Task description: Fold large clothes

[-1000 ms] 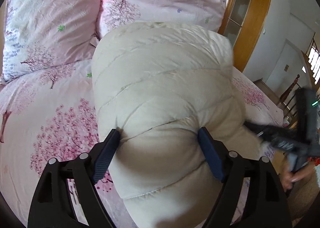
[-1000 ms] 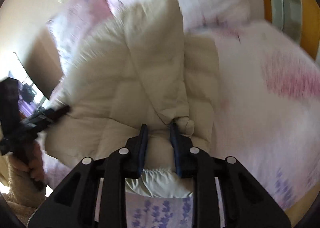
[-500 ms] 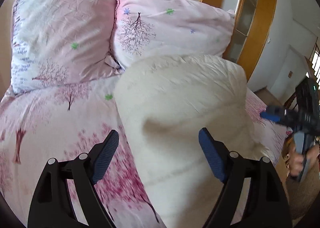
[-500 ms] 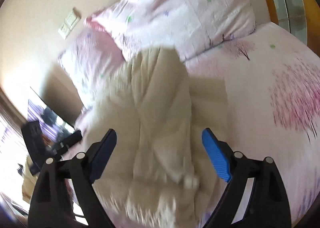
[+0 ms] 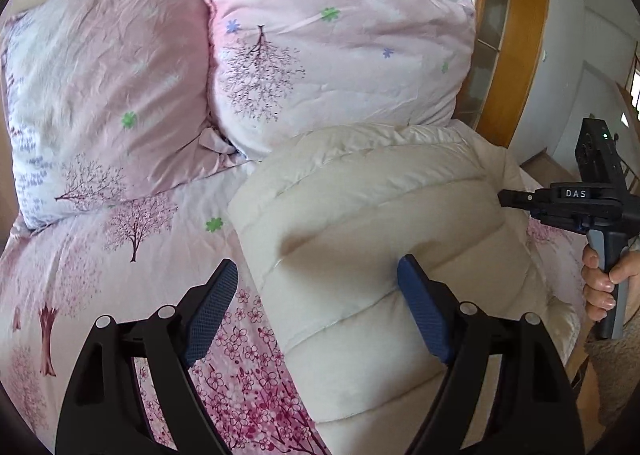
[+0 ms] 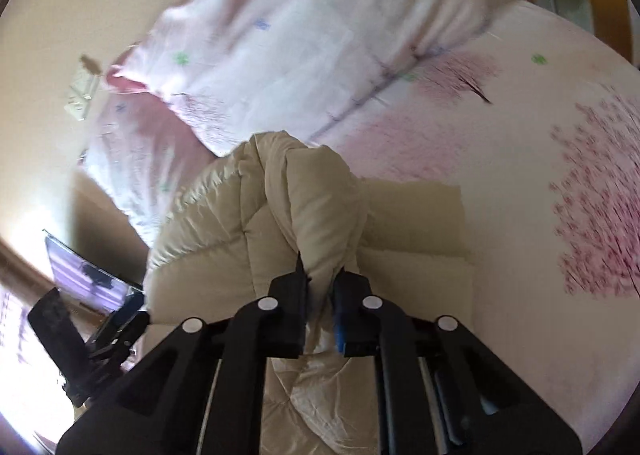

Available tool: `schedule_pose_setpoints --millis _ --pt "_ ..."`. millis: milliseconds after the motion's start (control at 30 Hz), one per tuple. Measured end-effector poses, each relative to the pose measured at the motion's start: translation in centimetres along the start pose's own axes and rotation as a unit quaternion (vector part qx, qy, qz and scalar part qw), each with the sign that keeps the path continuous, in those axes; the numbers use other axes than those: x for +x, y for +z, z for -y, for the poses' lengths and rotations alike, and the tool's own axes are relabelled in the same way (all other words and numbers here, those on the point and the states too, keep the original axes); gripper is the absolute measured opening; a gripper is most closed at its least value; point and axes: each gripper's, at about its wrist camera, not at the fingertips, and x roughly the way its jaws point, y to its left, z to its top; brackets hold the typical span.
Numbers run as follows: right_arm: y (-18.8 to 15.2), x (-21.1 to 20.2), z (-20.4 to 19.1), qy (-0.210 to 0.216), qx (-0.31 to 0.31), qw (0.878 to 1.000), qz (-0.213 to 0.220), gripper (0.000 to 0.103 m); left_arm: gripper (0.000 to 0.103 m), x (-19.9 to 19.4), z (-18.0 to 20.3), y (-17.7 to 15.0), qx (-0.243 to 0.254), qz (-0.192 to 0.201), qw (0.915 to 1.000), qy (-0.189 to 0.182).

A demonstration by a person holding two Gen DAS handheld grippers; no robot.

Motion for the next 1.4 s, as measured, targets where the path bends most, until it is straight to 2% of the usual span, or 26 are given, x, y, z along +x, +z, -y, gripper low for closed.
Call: schedule_pose_setpoints --millis 200,433,600,767,833,933,1033,1133,1233,1400 --pt "-0.4 2.0 1.5 -0.041 0.017 0.998 -0.039 0.015 0.083 1.0 0.6 -0.1 0.009 -0.009 0.9999 -0.002" --pt "-0.9 3.9 2.1 -0.079 0.007 0.995 -0.066 0.019 0.084 3.1 0.9 -1.0 0.013 -0.042 0.9990 -0.003" --pt "-0.9 4.3 2.3 -0.088 0.005 0.993 -0.072 0.019 0.085 4.3 0.5 -1.4 0.003 -0.063 0.9979 -0.012" --pt "-0.9 4.5 2.4 -0.088 0.005 0.993 -0.073 0.022 0.088 5.3 0.3 -1.8 0.000 -0.081 0.9967 -0.006" --pt "-1.0 4.2 2.3 -0.088 0.001 0.994 -0.067 0.024 0.090 5.6 0.3 -1.8 -0.001 -0.083 0.9965 -0.002" --pt "-1.2 2.2 1.6 -0.112 -0.015 0.993 -0.041 0.043 0.089 4.3 0.3 -1.9 -0.002 -0.065 0.9979 0.004" --pt "-2.7 -1.3 0.6 -0.098 -0.041 0.994 0.002 0.043 0.089 1.7 0.4 -2.1 -0.003 -0.037 0.9993 0.001" --pt "-5.4 -4.4 -0.1 -0.061 -0.063 0.996 0.030 0.043 0.089 -1.3 0.8 -2.4 -0.017 -0.008 0.9992 -0.036" --pt "-8.3 -6.0 -0.7 -0.039 -0.089 0.994 0.044 0.043 0.089 -4.0 2.0 -2.7 -0.010 0.014 0.9977 -0.065" --pt "-12.3 -6.1 -1.7 -0.036 -0.123 0.991 0.048 0.043 0.089 -4.5 4.2 -3.7 0.028 -0.002 0.9964 -0.080"
